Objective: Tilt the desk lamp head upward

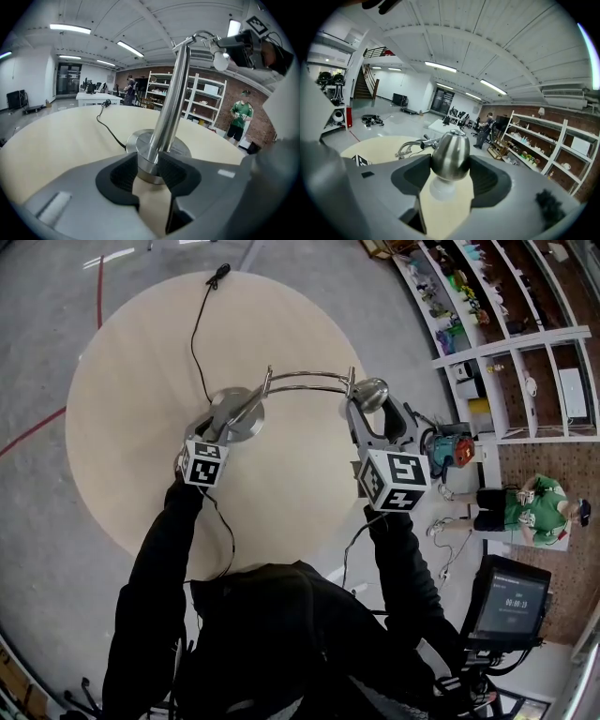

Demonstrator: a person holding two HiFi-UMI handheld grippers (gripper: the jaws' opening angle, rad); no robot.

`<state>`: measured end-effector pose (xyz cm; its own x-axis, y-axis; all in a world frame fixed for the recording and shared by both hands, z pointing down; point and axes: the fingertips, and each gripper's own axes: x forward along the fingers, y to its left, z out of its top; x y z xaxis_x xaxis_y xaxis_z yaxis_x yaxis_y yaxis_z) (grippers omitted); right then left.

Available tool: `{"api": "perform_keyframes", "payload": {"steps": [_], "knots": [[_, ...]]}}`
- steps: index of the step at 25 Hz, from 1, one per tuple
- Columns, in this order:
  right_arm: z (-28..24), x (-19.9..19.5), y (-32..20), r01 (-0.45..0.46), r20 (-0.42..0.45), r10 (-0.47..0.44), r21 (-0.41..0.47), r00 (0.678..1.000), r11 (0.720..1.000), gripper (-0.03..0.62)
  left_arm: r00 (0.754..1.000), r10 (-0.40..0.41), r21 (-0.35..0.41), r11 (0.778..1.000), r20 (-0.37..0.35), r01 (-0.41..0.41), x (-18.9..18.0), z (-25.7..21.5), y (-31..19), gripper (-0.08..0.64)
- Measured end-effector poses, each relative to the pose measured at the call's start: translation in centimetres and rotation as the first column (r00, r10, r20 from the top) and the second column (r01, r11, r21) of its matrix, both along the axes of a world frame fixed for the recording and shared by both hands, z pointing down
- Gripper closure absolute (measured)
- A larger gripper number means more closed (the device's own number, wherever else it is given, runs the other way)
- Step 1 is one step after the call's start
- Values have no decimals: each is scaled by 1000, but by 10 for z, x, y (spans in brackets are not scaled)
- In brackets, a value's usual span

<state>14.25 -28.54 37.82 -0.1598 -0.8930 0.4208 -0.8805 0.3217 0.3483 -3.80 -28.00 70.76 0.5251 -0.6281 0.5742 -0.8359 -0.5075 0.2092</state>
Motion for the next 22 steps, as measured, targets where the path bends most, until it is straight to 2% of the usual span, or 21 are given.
{"api": "perform_keyframes", "payload": {"steps": [7, 16, 22], "knots": [[-11, -5, -5, 20, -67, -19, 14, 998, 1000, 318, 994, 79, 32, 996, 76, -82, 7, 1, -1, 417], [-23, -10, -11, 43, -131, -38, 34, 991, 999, 318, 996, 79, 30, 996, 38, -80, 15, 1, -3, 414], [-27, -12, -14, 52, -157, -46, 39, 986, 998, 318, 995, 89, 28, 996, 45, -90, 21, 2, -4, 416]]}}
